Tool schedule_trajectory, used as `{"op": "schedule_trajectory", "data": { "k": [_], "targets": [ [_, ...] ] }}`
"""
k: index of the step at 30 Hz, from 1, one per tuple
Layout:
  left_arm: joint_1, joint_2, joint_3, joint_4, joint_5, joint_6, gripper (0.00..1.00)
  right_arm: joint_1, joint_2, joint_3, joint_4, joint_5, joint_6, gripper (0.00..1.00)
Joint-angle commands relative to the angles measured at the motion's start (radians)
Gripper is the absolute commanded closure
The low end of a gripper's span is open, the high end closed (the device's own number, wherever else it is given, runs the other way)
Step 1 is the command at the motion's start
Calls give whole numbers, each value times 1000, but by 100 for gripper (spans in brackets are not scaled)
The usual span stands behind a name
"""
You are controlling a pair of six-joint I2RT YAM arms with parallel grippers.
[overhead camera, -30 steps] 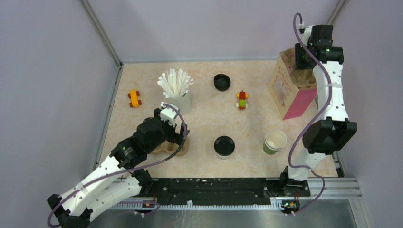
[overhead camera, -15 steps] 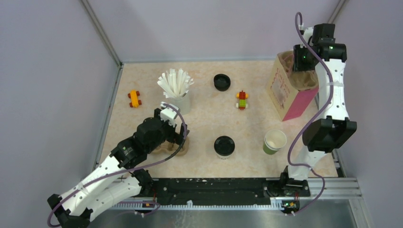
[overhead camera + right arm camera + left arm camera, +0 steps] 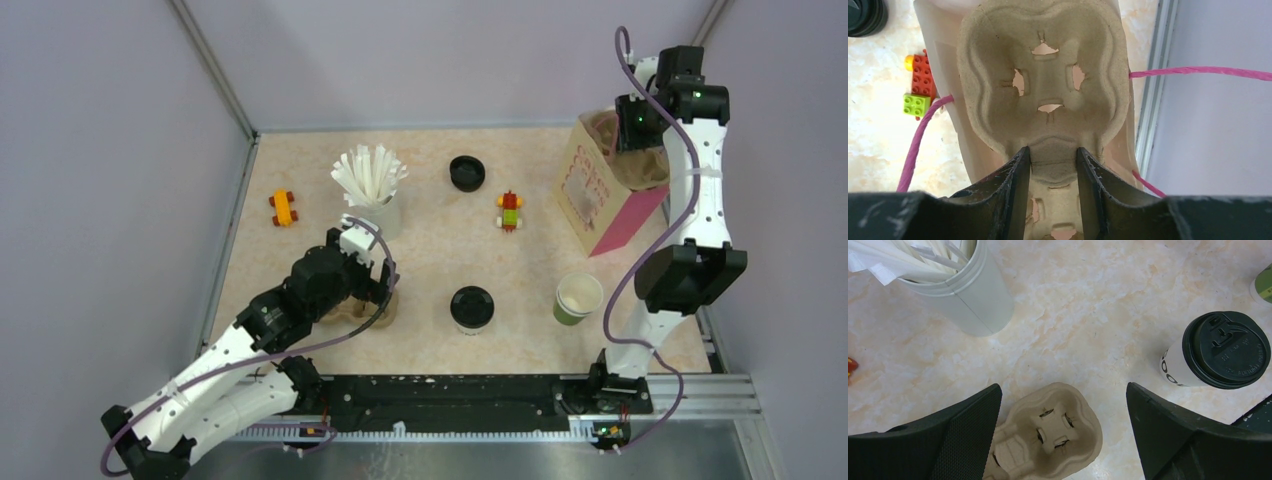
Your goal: Pack the takeout coffee
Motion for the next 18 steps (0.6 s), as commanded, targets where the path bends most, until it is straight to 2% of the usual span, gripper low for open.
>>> {"op": "schedule_trajectory", "data": {
  "k": [1,4,8,13,18],
  "targets": [
    [-1,22,4,55,-5,11,1,1,-21,-31,10,41,-76,63],
    [-1,34,6,52,-10,14,1,2,-7,-60,41,84,-88,64],
    [-1,33,5,53,-19,13,1,9,11,-79,55,-8,-106,64],
    [1,26,4,49,-29,13,1,15,13,-113,118,-31,-114,64],
    [1,21,2,49,-35,13,1,15,-1,-123,106,-14,-94,64]
  ]
}}
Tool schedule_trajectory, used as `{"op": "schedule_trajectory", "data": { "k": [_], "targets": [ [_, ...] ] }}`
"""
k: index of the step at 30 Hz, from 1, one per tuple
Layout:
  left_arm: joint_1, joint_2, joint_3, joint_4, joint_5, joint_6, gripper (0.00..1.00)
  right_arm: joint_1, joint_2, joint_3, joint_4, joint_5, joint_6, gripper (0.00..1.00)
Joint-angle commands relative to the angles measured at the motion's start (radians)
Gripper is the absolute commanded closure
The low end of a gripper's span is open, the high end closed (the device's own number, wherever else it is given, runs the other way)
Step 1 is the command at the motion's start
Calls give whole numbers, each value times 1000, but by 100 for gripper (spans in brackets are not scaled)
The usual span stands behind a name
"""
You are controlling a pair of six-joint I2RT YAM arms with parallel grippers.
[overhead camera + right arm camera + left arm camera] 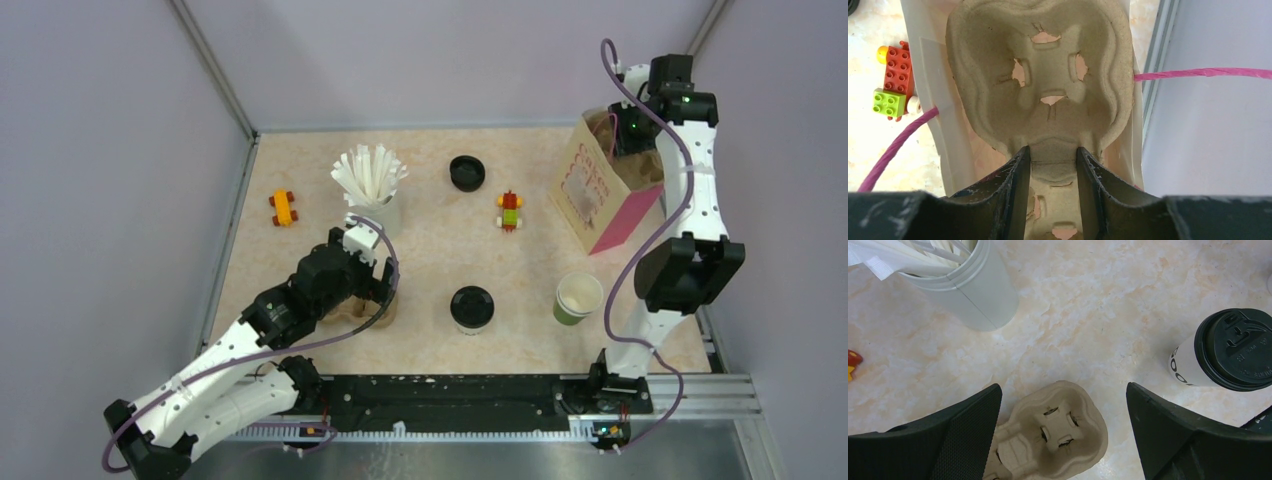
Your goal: Pack the takeout coffee
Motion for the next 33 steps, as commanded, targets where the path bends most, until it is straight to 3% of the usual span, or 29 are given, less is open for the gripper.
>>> {"op": "schedule_trajectory", "data": {
  "k": [1,7,13,26,33],
  "targets": [
    [1,-15,2,49,-16,9,1,7,-17,-22,13,-26,11,64],
    [1,-7,3,49,-9,9,1,7,-86,26,3,18,66,63],
    [2,-13,3,46,3,8,1,5,-123,31,20,-62,88,63],
    [2,-34,0,40,-2,1,1,-1,-57,-108,31,-72,107,63],
    [2,-25,2,40,-8,3,1,-3,-78,-197,157,-86,95,63]
  ]
}}
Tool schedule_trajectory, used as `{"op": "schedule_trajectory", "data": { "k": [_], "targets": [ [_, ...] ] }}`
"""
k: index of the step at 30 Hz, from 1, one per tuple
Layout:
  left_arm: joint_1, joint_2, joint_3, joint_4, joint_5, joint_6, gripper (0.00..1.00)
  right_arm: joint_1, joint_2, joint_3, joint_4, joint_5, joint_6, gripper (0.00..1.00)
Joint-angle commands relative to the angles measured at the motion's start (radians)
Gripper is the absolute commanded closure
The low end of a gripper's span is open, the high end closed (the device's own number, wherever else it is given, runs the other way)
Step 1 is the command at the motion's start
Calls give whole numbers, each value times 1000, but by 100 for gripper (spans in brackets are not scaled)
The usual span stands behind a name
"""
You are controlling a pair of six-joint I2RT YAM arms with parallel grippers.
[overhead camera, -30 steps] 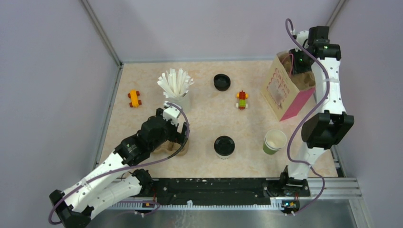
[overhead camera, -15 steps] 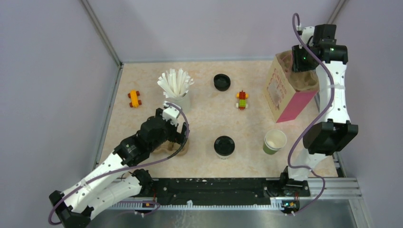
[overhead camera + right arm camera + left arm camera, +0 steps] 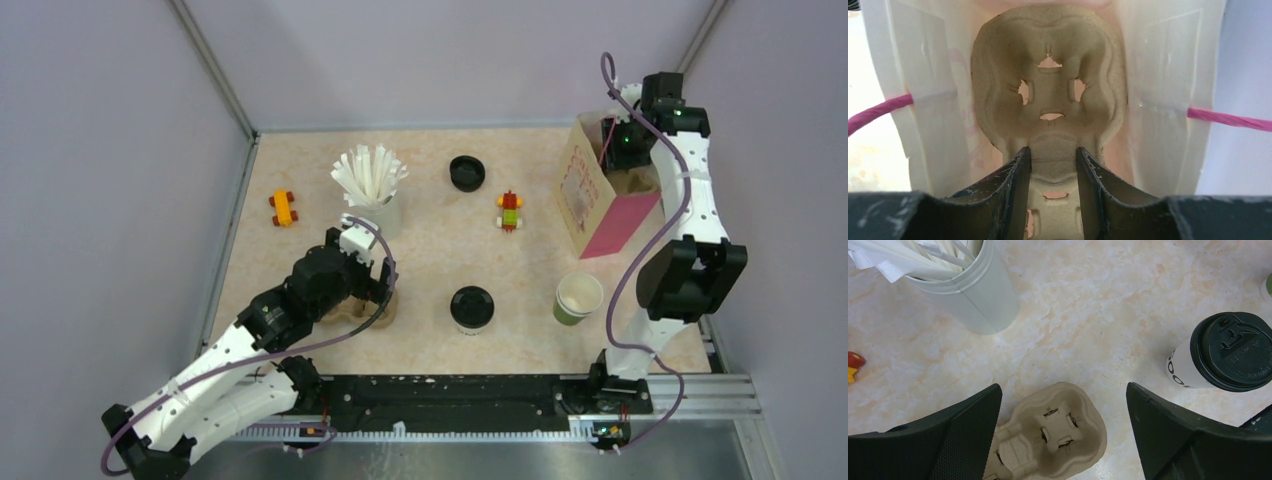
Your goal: Pack the takeout coffee
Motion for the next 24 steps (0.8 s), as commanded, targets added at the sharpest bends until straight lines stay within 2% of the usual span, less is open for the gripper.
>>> {"op": "schedule_trajectory", "data": {
  "k": [1,3,6,9,15,19,24],
  "targets": [
    [2,2,3,40,-5,4,1,-2,-20,-51,150,-31,-1,64],
    [2,5,3,39,-8,3,1,-2,-29,-99,212,-37,-1,65],
    [2,6,4,38,-12,3,1,-2,-47,-183,296,-37,-1,61],
    [2,9,3,39,-15,3,1,-2,-46,-226,320,-35,-1,60],
    [2,21,5,40,-10,5,1,-2,-51,-178,262,-33,26,45],
    [4,20,6,41,-9,7,1,-2,-116,-131,246,-17,77,34],
    [7,17,12,42,4,8,1,-2,-184,-81,233,-16,142,32]
  ]
}}
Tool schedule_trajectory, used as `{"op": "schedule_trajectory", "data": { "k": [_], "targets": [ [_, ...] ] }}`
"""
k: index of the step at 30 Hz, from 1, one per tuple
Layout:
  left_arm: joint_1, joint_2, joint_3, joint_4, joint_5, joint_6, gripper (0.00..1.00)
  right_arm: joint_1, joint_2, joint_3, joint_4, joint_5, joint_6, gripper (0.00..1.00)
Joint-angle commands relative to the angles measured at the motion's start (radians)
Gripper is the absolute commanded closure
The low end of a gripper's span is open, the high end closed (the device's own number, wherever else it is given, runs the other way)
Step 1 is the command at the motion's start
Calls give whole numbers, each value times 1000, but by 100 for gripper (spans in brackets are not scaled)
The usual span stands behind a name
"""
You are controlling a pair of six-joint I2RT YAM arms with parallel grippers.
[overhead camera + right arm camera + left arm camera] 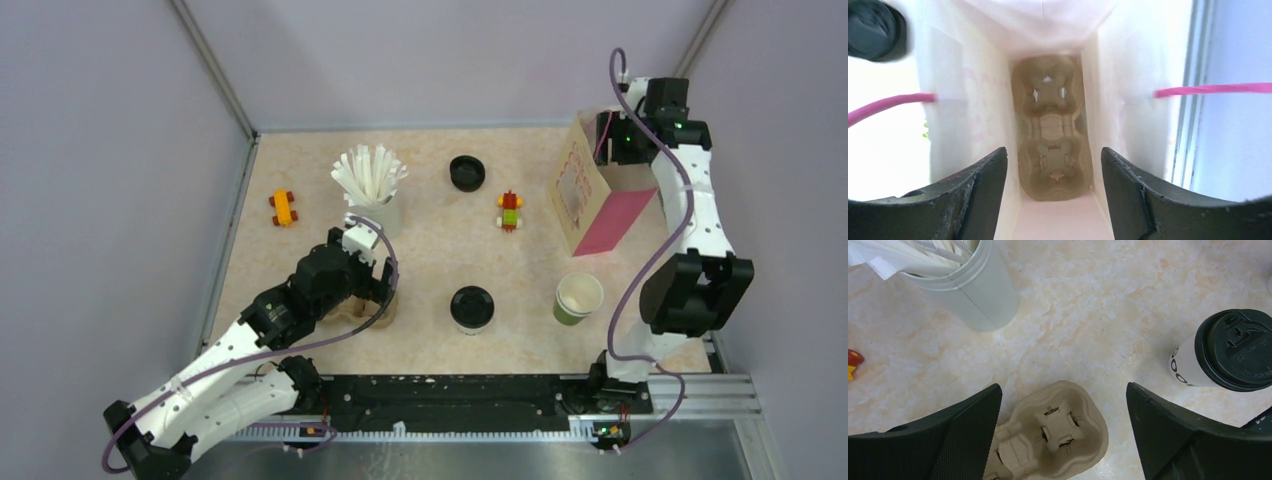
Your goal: Pack the takeout coffee
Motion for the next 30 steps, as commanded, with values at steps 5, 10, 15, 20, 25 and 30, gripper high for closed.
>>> {"op": "schedule_trajectory", "data": {
  "k": [5,10,15,20,25,30],
  "targets": [
    [11,-19,9,48,13,7,1,-2,-175,156,-48,48,189,34],
    [13,-26,12,49,23,7,1,-2,-299,85,-9,67,293,32],
    [14,-59,4,46,43,0,1,-1,-330,23,11,3,292,34],
    [14,-89,-1,47,53,-6,1,0,-347,-88,85,-49,297,36],
    [14,-73,7,50,50,-1,1,0,-346,-164,120,-67,308,37],
    [14,-39,22,50,50,2,1,1,-336,-195,144,-66,286,37]
  ]
}}
